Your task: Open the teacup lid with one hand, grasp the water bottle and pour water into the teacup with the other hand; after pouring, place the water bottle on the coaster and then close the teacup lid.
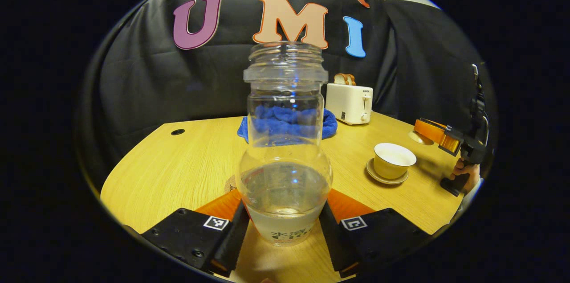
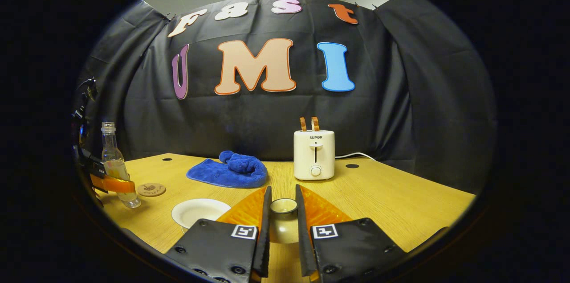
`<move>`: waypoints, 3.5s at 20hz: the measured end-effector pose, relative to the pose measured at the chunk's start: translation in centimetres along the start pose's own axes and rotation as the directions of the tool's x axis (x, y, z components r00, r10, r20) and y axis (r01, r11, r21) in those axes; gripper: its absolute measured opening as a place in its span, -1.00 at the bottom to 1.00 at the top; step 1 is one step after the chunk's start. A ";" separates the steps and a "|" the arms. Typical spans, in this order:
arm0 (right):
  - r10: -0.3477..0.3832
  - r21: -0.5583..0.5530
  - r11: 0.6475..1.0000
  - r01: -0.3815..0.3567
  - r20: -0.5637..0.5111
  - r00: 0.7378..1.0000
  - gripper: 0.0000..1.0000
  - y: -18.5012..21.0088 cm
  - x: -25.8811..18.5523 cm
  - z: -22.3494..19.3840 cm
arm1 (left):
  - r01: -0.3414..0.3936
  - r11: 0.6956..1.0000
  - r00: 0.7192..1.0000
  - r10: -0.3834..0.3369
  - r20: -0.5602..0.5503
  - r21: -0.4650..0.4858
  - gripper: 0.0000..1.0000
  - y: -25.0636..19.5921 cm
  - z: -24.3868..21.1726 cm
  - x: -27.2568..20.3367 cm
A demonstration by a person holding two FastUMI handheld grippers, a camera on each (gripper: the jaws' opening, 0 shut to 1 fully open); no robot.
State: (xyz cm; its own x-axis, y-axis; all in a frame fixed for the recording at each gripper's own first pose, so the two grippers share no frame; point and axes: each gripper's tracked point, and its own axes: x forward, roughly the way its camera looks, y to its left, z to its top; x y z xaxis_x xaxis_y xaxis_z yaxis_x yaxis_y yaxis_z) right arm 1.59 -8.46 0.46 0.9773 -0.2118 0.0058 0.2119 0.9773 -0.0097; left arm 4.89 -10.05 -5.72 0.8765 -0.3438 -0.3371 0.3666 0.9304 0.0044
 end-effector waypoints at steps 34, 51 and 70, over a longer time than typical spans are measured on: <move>-0.056 -0.001 0.998 0.056 0.002 0.998 -0.39 -2.9 -1.0 0.1 | 0.030 0.318 0.950 0.286 -0.126 0.948 0.38 -1.4 2.7 7.0; -0.067 -0.001 0.998 0.067 0.002 0.998 -0.39 -3.2 -0.8 0.1 | 0.036 -0.043 0.931 0.364 -0.018 0.998 0.38 -1.0 6.8 6.9; -0.070 -0.001 0.998 0.070 0.003 0.998 -0.39 -3.3 -0.7 0.1 | 0.042 -0.260 0.922 0.383 0.063 0.965 0.39 -1.3 9.9 6.2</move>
State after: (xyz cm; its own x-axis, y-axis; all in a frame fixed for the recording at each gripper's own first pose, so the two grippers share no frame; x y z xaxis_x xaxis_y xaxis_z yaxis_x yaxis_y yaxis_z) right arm 0.18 -11.57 0.56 0.9601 -0.2796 0.0095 0.2797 0.9600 -0.0104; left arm 12.89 -14.66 1.48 0.9679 0.0312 -0.2493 0.2422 -0.3792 0.8930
